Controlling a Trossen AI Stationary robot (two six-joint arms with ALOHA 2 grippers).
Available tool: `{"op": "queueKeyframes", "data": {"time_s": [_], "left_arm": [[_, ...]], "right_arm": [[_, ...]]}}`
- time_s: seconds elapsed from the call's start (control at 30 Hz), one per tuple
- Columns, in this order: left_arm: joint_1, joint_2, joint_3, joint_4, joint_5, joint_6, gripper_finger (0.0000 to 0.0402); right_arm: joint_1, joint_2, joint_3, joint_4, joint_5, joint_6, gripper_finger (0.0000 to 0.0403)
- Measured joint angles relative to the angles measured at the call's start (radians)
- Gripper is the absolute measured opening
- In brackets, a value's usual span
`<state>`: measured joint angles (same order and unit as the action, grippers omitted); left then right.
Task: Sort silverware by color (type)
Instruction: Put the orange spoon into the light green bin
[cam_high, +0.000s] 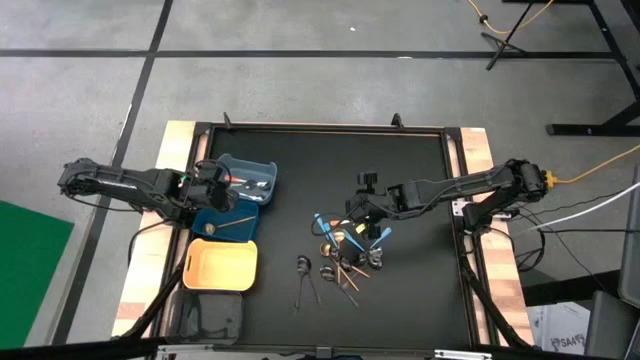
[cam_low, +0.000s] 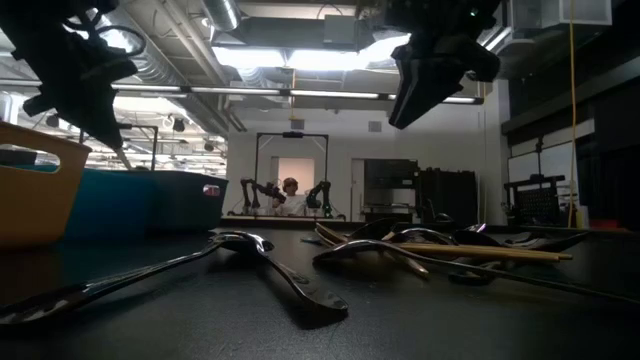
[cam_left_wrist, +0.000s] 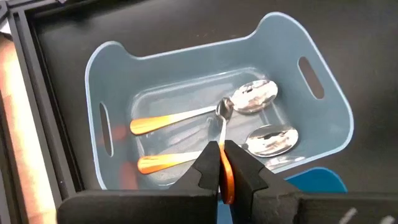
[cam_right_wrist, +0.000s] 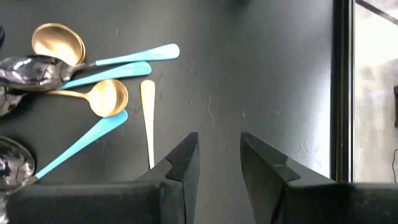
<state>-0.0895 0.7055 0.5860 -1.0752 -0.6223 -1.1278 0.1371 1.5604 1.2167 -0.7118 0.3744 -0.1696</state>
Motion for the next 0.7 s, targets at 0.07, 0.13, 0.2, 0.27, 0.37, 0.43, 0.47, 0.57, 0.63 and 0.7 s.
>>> {"op": "queueKeyframes", "data": {"time_s": [0.07, 0.13, 0.2, 0.27, 0.37, 0.43, 0.47, 0.57, 0.63, 0.7], "left_arm": [[0.0, 0.0, -0.009, 0.0, 0.001, 0.0, 0.0004], [0.0, 0.0, -0.014, 0.0, 0.004, 0.0, 0.0004], [0.0, 0.0, -0.016, -0.001, 0.004, 0.0, 0.0004], [0.0, 0.0, -0.016, -0.001, 0.005, 0.0, 0.0004], [0.0, 0.0, -0.016, -0.001, 0.005, 0.002, 0.0004], [0.0, 0.001, -0.016, -0.001, 0.005, 0.002, 0.0004], [0.0, 0.001, -0.016, -0.002, 0.006, 0.002, 0.0004], [0.0, 0.001, -0.016, -0.002, 0.007, 0.002, 0.0005], [0.0, 0.001, -0.016, -0.002, 0.008, 0.002, 0.0008], [0.0, 0.001, -0.016, -0.003, 0.009, 0.002, 0.0012]], "right_arm": [[0.0, 0.0, 0.0, 0.018, 0.0, 0.0, 0.0106], [0.0, 0.0, 0.0, 0.024, 0.0, 0.0, 0.0106], [0.0, 0.0, 0.0, 0.031, 0.0, 0.0, 0.0106], [0.0, 0.0, 0.0, 0.032, 0.0, 0.0, 0.0106], [0.0, 0.0, 0.0, 0.032, 0.0, 0.0, 0.0106], [0.0, 0.0, 0.0, 0.032, 0.0, 0.0, 0.0106], [0.0, 0.0, 0.0, 0.032, 0.0, 0.0, 0.0106], [0.0, 0.0, 0.0, 0.032, 0.0, 0.0, 0.0106], [0.0, 0.0, 0.0, 0.032, 0.0, 0.0, 0.0106], [0.0, 0.0, 0.0, 0.031, 0.0, 0.0, 0.0106]]}}
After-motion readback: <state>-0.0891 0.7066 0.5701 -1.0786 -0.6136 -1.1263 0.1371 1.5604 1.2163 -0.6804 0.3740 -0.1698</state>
